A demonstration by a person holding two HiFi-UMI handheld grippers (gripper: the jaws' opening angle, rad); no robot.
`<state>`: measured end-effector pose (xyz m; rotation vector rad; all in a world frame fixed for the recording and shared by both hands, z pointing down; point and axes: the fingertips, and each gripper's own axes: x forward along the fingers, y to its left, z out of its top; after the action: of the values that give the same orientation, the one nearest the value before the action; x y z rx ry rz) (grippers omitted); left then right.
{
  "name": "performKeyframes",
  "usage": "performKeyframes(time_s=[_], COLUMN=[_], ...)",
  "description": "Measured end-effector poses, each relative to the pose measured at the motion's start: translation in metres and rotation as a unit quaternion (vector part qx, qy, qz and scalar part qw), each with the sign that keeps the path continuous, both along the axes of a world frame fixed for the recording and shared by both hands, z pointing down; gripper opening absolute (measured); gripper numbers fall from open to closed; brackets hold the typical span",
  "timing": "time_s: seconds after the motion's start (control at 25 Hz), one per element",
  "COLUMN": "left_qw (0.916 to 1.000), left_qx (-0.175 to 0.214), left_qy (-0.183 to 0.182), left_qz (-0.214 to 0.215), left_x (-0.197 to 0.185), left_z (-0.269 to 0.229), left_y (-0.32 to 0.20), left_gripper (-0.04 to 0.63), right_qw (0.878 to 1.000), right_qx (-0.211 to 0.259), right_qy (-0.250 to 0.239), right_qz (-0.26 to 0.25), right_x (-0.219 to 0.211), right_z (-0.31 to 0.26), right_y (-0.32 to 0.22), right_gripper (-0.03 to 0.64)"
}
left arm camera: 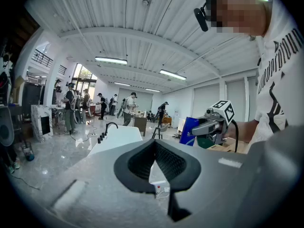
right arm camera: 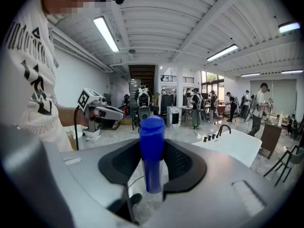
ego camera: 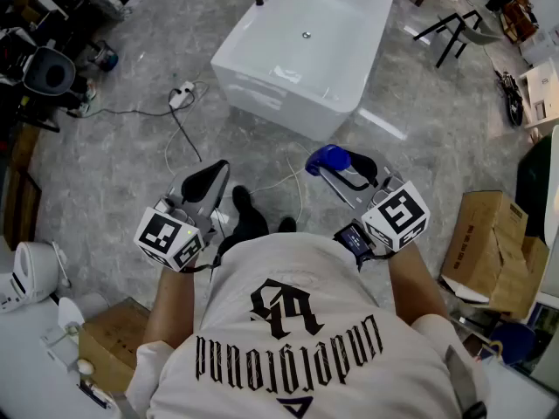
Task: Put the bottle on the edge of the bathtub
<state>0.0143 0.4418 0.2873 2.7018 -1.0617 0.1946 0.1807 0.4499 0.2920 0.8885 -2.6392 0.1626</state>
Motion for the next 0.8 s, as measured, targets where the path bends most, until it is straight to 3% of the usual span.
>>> performKeyframes(time_s=[0.48, 0.8], left_qw=[0.9999, 0.9997], left_qx=[-0.01, -0.021], left_qy=[0.005, 0.012], left_qz=[0.006, -0.004], left_x=[-0.022, -0.07], left_z=[0.01, 0.025], left_y=[-0.019, -0.069], left_gripper=[0.006, 0.006], right_qw=[1.0, 1.0], right_qx=[-0.006, -0.001], right_qy=[0.005, 0.01], right_qz=[-0.001, -0.001], right_x=[-0.026, -0.07], right_z=[0.006, 0.009], right_y=[-0.023, -0.079], right_gripper=[0.15, 0.15])
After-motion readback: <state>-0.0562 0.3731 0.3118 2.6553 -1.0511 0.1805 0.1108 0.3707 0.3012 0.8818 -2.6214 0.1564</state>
